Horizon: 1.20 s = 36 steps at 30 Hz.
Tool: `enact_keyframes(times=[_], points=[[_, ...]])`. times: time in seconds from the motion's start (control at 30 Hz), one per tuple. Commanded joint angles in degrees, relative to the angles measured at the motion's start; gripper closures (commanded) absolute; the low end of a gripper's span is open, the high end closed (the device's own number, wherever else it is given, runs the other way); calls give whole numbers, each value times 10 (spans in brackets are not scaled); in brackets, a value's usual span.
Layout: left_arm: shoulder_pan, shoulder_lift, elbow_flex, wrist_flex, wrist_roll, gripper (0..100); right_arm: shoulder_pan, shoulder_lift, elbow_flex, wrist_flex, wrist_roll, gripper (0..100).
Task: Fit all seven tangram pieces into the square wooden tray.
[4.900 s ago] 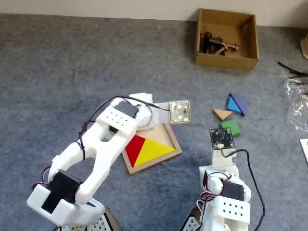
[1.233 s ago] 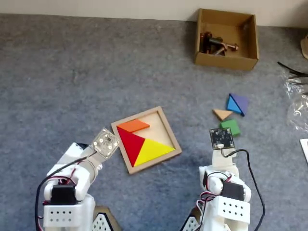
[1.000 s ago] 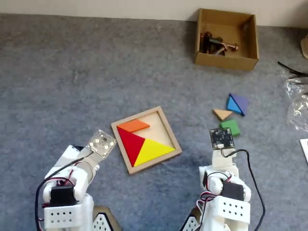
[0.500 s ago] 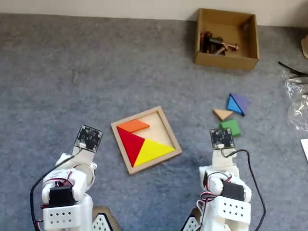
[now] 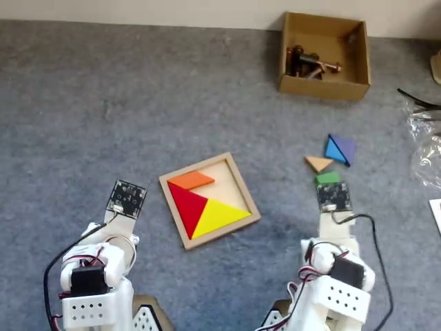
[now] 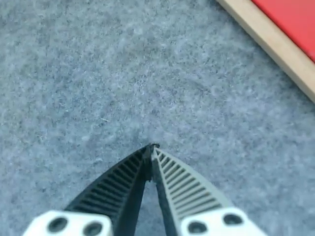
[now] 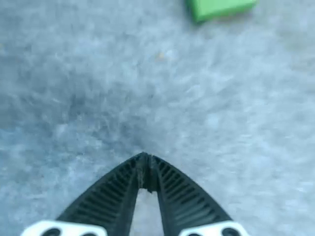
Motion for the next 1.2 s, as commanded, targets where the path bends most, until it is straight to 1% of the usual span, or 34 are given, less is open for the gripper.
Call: enact_keyframes(times=[0.0, 0.1, 0.23, 0.43, 0.5, 0.6, 0.9, 0.93, 1.0, 1.03, 1.07, 1.17], points=[[-1, -6, 12, 4, 7, 986, 13, 0, -124, 66, 14, 981], [-1, -6, 12, 4, 7, 986, 12, 16, -206, 128, 16, 981], [-1, -6, 12, 4, 7, 986, -16, 116, -342, 198, 15, 981], [-1, -6, 12, 4, 7, 986, -15, 334, -494, 204, 12, 981], [-1, -6, 12, 4, 7, 986, -15, 399, -523, 185, 12, 981], [-1, -6, 12, 4, 7, 986, -14, 486, -540, 119, 15, 981], [-1, -6, 12, 4, 7, 986, 40, 679, -542, -40, 18, 981], [-1, -6, 12, 4, 7, 986, 46, 692, -543, -57, 28, 981], [-1, -6, 12, 4, 7, 986, 51, 711, -551, -88, 85, 981], [-1, -6, 12, 4, 7, 986, 51, 719, -560, -93, 112, 981], [-1, -6, 12, 4, 7, 986, 51, 727, -574, -88, 119, 981], [-1, -6, 12, 4, 7, 986, 53, 743, -638, -47, 92, 981]])
